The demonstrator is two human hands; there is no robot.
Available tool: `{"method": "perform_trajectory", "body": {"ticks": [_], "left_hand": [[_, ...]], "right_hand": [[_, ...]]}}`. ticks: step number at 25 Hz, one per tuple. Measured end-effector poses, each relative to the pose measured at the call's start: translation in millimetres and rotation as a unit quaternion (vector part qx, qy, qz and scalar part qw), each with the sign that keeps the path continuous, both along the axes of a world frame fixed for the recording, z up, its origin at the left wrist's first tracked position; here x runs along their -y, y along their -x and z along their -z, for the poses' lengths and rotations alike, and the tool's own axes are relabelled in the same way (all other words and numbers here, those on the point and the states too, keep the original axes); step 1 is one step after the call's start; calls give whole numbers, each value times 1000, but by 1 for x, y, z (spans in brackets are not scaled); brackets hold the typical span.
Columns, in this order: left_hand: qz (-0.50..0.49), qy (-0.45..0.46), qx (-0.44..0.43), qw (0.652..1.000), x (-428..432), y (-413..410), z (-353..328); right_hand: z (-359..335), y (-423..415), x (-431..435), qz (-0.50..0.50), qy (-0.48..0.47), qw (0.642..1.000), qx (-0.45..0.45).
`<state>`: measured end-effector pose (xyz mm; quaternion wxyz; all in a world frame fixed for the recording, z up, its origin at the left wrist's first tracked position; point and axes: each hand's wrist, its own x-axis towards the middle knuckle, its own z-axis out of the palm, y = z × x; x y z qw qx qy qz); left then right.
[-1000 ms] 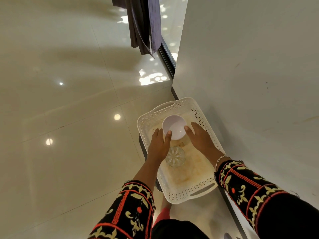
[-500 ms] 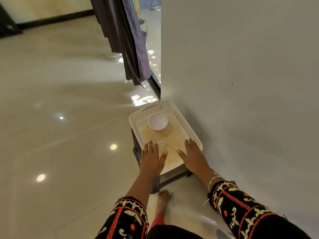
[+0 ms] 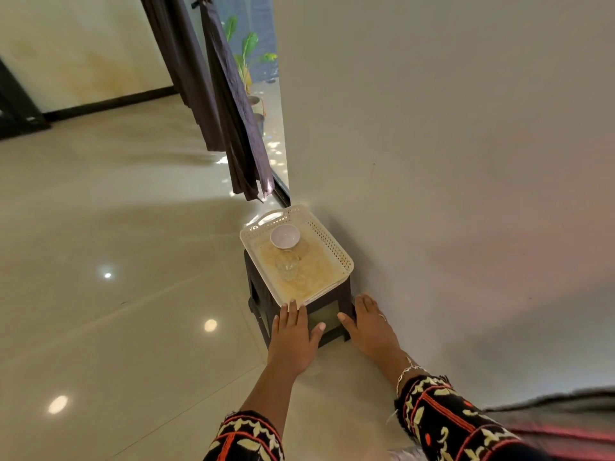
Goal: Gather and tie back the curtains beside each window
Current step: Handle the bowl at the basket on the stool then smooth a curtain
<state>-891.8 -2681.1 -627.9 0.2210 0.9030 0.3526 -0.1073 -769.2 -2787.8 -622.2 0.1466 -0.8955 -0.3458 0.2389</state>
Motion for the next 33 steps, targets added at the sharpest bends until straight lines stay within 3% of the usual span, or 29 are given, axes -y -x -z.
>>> {"method": "perform_trajectory", "body": {"ticks": [13, 19, 22, 28, 33], "left_hand": [[103, -8, 18, 994, 75, 95, -24], [164, 4, 17, 986, 118, 141, -27], [205, 9, 12, 979, 150, 152, -27], [303, 10, 15, 953, 223, 157, -34], [346, 12, 26, 938, 267, 160, -40]], "right_hand": [[-22, 128, 105, 112, -12, 994, 7], [-27, 188, 155, 158, -11, 986, 60], [-30, 214, 193, 178, 14, 980, 87], [-32, 252, 278, 276, 48, 960, 22], [-31, 276, 332, 320, 63, 944, 45]]}}
